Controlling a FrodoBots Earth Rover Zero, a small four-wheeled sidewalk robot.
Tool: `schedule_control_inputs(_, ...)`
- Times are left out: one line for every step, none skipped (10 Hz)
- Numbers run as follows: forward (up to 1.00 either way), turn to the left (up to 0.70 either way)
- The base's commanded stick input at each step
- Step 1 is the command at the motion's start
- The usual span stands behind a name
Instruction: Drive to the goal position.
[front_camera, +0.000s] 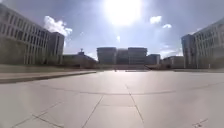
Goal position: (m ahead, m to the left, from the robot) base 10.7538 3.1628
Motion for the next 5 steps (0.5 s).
schedule_control_inputs(1.00, 0.00)
schedule_control_inputs(1.00, 0.00)
schedule_control_inputs(1.00, 0.00)
schedule_control_inputs(1.00, 0.00)
schedule_control_inputs(1.00, 0.00)
